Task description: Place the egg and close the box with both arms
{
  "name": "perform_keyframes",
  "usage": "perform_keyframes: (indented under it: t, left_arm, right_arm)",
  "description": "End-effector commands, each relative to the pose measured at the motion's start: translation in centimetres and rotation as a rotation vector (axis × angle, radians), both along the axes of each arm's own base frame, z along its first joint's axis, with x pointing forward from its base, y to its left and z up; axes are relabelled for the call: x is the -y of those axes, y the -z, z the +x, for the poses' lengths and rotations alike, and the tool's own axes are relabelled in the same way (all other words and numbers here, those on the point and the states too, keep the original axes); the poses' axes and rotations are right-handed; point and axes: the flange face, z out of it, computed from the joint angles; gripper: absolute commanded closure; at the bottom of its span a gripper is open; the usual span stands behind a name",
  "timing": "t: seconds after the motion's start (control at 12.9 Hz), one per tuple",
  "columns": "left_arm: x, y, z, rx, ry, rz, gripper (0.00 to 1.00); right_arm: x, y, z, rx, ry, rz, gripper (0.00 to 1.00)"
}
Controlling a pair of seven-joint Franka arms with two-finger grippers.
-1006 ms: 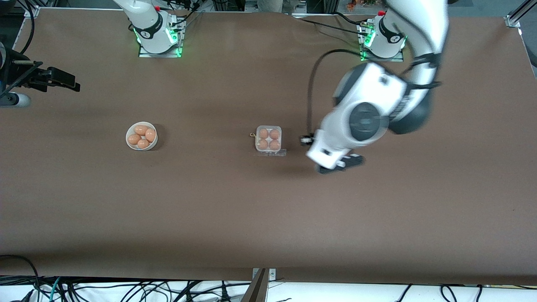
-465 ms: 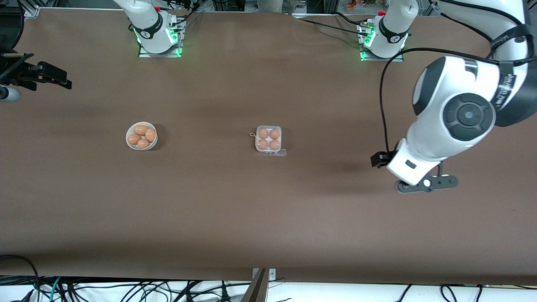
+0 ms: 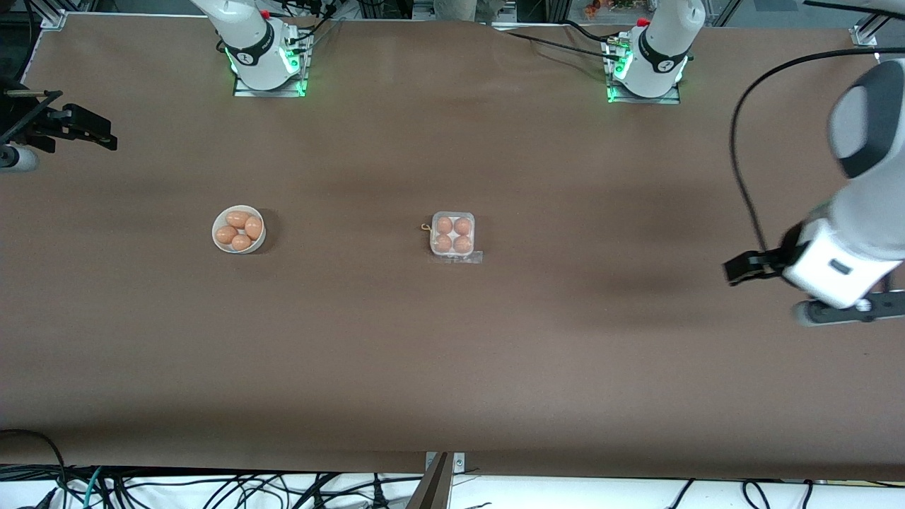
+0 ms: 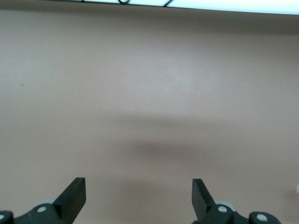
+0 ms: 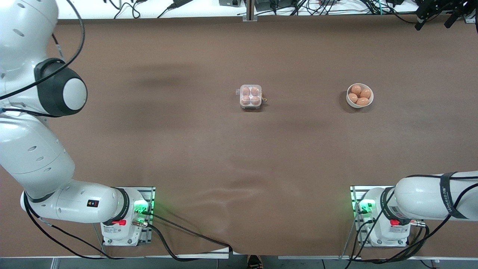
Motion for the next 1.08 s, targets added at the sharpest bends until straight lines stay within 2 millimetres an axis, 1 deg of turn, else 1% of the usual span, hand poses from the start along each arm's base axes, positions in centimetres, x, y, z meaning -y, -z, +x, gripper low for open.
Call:
perform_keyframes:
  t: [0.0, 0.08, 0.23, 0.31, 0.39, 0.54, 0.62, 0.77, 1.01]
  left_arm:
    - [-2.2, -1.1, -1.9, -0.023, 0.116, 0.004, 0.0]
    - [-2.9, -1.2, -2.8, -0.027, 0.113, 0.0, 0.0]
    - [-2.9, -1.4, -5.1, -0.003, 0.11, -0.046, 0.0]
    - [-2.9, -1.0, -6.6, -0.013, 0.11, -0.049, 0.0]
    - [-2.2, -0.8, -7.8, -0.019, 0.119, -0.054, 0.0]
    - [-1.8, 0.0, -9.7, -0.013, 0.125, -0.074, 0.0]
    - [-1.9, 0.1, -10.3, -0.011, 0.123, -0.09, 0.0]
    - [-1.9, -0.7, -10.9, 0.0, 0.125, -0.093, 0.0]
    - [-1.8, -1.0, -11.3, -0.003, 0.125, -0.1, 0.0]
  right_arm:
    - [0.2, -0.9, -0.3, 0.014, -0.016, -0.008, 0.0]
    - [0.2, -0.9, -0.3, 0.014, -0.016, -0.008, 0.0]
    - [0.2, -0.9, -0.3, 0.014, -0.016, -0.008, 0.0]
    - [0.2, -0.9, -0.3, 0.014, -0.016, -0.008, 0.0]
    - [0.1, -0.9, -0.3, 0.014, -0.017, -0.007, 0.0]
    - [-0.1, -0.9, -0.2, 0.014, -0.019, -0.008, 0.0]
    - [-0.1, -1.0, -0.3, 0.016, -0.019, -0.007, 0.0]
    - [-0.2, -1.0, -0.3, 0.017, -0.02, -0.009, 0.0]
    - [-0.2, -1.0, -0.3, 0.017, -0.019, -0.009, 0.0]
